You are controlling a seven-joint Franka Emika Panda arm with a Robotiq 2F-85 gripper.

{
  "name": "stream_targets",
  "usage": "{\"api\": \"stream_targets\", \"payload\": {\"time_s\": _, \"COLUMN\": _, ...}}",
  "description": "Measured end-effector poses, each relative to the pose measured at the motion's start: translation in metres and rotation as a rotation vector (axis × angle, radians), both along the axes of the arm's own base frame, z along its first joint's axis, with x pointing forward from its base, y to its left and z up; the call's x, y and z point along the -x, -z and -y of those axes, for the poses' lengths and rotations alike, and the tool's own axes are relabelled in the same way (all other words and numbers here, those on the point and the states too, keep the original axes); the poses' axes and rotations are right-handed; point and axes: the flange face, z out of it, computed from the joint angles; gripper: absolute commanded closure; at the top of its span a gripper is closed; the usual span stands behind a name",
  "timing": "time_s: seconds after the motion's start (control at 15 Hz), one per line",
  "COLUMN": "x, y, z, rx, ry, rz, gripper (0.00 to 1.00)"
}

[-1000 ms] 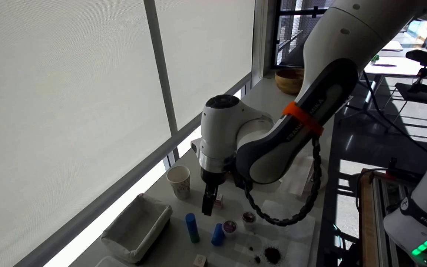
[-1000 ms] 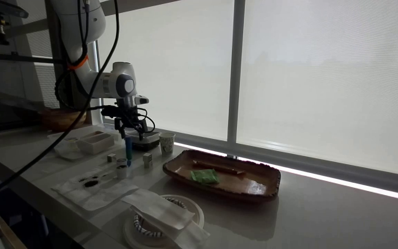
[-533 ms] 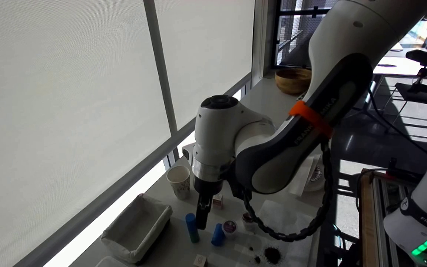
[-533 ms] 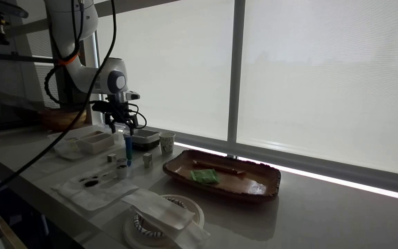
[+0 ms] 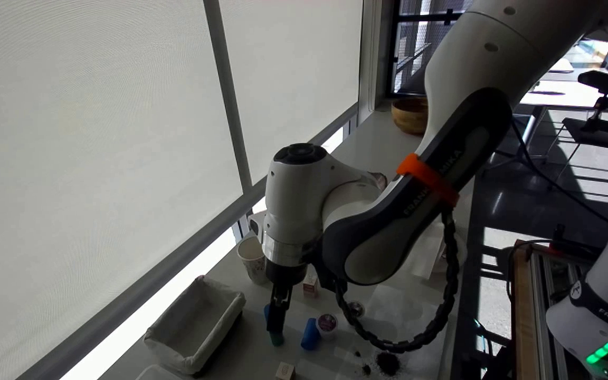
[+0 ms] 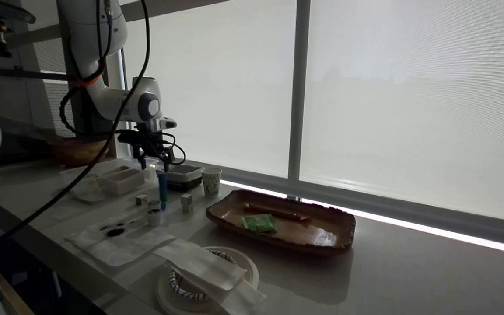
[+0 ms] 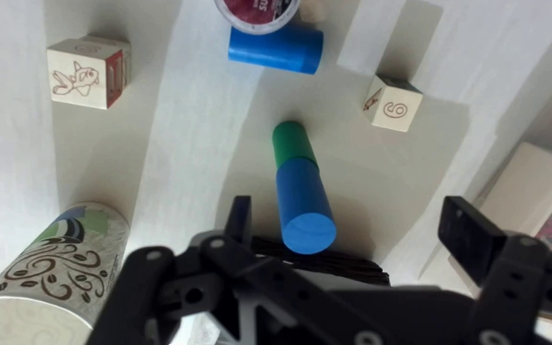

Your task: Rearrange the some of the blocks

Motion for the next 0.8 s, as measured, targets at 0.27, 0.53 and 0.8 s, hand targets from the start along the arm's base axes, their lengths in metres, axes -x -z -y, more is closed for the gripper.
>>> {"api": "stream_targets", "payload": {"time_s": 0.27, "x": -0.009, "y": 0.006, "z": -0.006, "rx": -0.005, "ry": -0.013, "rz": 0.0, "gripper": 0.27}}
{"api": "stream_targets", "payload": {"time_s": 0.53, "x": -0.018, "y": 0.012, "z": -0.008, "rx": -0.001, "ry": -0.022, "rz": 0.005, "gripper": 0.54}}
{"api": "stream_targets", "payload": {"time_s": 0.8, "x": -0.027, "y": 0.017, "z": -0.007, "rx": 0.018, "ry": -0.033, "rz": 0.017, "gripper": 0.84}}
